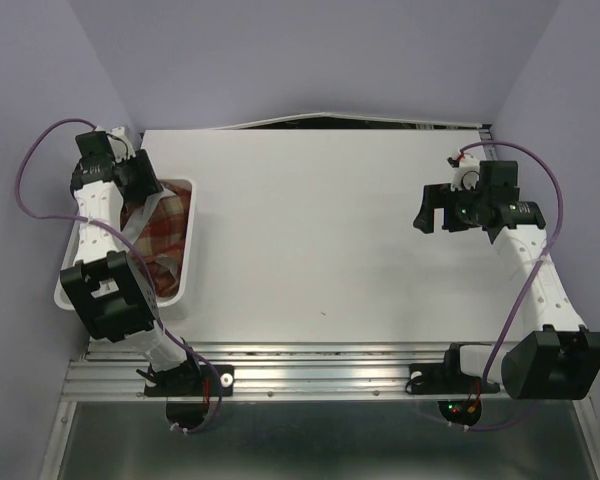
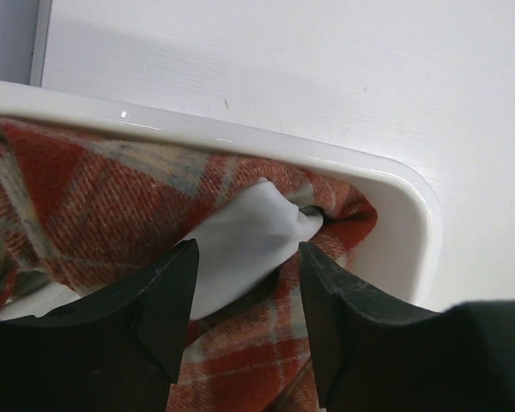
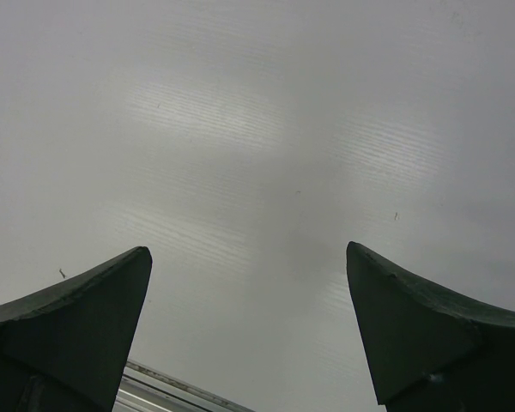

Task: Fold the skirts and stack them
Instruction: Grab the skirt from the pile

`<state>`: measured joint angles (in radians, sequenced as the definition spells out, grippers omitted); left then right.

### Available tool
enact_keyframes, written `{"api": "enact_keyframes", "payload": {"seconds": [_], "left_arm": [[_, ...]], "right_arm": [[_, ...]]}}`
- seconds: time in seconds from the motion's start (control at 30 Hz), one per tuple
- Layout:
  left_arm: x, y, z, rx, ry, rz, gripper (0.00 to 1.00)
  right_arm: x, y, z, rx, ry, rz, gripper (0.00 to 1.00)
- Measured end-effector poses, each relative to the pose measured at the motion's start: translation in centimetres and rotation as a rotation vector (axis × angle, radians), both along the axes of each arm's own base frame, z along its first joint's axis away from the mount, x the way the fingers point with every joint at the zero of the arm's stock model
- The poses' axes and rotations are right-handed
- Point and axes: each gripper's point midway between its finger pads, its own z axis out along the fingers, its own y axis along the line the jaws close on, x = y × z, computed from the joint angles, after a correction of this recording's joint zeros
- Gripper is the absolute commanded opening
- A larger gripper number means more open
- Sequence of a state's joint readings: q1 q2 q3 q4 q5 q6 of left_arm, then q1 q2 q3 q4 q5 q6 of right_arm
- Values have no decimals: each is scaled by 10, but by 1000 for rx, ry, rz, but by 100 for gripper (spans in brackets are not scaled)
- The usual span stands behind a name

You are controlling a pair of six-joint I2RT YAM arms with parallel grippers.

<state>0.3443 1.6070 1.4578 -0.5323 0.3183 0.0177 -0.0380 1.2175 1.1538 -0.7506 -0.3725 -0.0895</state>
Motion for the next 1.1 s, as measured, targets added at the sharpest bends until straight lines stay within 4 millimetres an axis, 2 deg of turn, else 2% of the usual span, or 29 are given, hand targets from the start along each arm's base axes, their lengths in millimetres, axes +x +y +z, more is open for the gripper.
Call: {"api": "enact_keyframes", "payload": {"seconds": [0.23, 0.43, 0.53, 0.57, 0.6, 0.77, 0.83, 0.93, 1.1], "left_arm": [[5, 0, -12, -12, 17, -5, 57], [5, -3, -15, -24, 12, -22, 34], [4, -5, -17, -32, 15, -33, 17], [4, -6, -17, -33, 16, -35, 5], [4, -6, -17, -33, 15, -37, 0], [-1, -7, -10, -20, 10, -43, 0], [-7, -7, 2, -5, -8, -42, 0], [-18, -9, 30, 31, -66, -34, 0], [-44, -10, 110, 129, -239, -11, 0]], "right_arm": [[0, -2, -4, -7, 11, -7, 100], [0, -2, -4, -8, 11, -9, 100], [1, -2, -5, -9, 13, -10, 100], [1, -2, -5, -10, 14, -10, 100], [1, -2, -6, -10, 16, -10, 100], [1, -2, -7, -7, 21, -12, 100], [1, -2, -7, -7, 21, -12, 100], [1, -2, -7, -7, 21, -12, 100], [1, -2, -7, -5, 22, -13, 100]]}}
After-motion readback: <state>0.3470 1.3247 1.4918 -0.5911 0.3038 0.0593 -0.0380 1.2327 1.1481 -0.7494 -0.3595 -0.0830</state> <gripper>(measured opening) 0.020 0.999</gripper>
